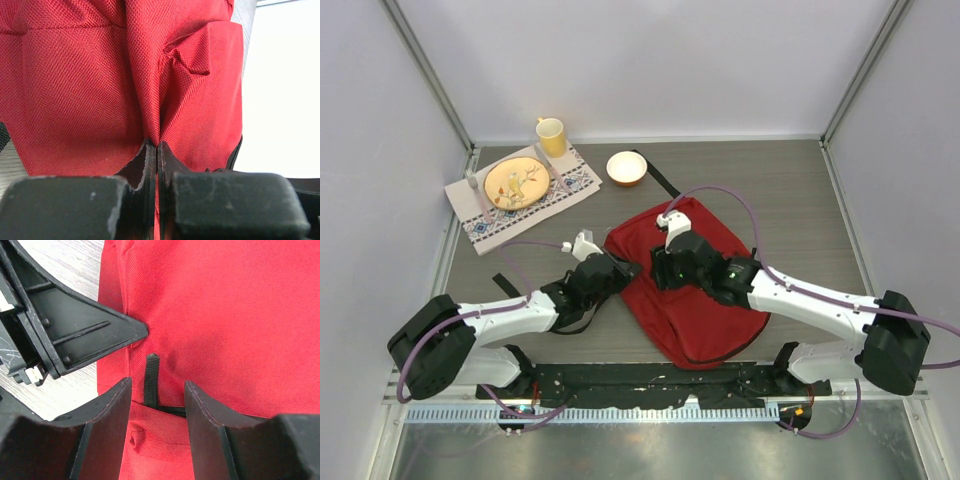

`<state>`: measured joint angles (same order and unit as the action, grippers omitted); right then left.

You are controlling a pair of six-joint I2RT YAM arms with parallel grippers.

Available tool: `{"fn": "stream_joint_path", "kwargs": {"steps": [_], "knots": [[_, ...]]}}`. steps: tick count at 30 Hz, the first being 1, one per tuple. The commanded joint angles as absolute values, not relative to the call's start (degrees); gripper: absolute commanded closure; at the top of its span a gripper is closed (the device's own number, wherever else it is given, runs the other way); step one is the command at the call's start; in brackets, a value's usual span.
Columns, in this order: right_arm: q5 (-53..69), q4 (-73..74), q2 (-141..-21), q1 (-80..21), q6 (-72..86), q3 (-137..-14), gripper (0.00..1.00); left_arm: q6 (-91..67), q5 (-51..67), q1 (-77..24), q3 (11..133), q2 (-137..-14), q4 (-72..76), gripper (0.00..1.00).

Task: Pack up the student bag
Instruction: Zip the student bag at the center of the board.

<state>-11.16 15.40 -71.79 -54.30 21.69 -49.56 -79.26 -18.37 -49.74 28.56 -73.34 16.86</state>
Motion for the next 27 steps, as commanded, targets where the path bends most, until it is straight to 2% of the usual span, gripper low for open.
{"fn": "stream_joint_path", "kwargs": {"steps": [1,6,9,15,16,17,20,22,27], "knots": [[-14.85,13.18,-73.3,-56.5,19.6,-52.64,0.48,-79.28,-17.84,-49.31,28.56,-71.72,21.97,0.97],[-20.47,13.01,-75.23,-58.8,19.77,-53.26,0.48,-79.28,-17.58,-49.13,28.48,-71.28,22.15,0.97],[-23.55,13.27,-76.9,-59.41,19.78,-53.61,0.54,-79.19,-17.32,-49.13,28.48,-71.1,22.15,0.97],[-28.91,13.54,-78.84,-61.43,19.69,-53.88,0.71,-79.19,-17.23,-48.96,28.39,-70.58,22.15,0.98],[-29.26,13.62,-78.92,-61.52,19.77,-53.88,0.81,-79.19,-17.31,-48.96,28.39,-70.58,22.15,0.98],[-29.96,13.62,-79.19,-61.61,19.86,-53.88,0.85,-79.19,-17.14,-48.96,28.39,-70.75,22.24,0.98],[-31.37,13.54,-79.45,-61.96,20.13,-53.79,0.87,-79.19,-16.88,-48.87,28.39,-71.01,22.41,0.98],[-32.25,13.54,-79.37,-62.14,20.48,-53.79,0.97,-79.19,-16.79,-48.95,28.3,-70.93,22.41,0.98],[-33.05,13.54,-77.18,-62.23,20.65,-53.53,0.99,-79.28,-16.79,-48.69,27.6,-70.58,22.24,0.99]]}}
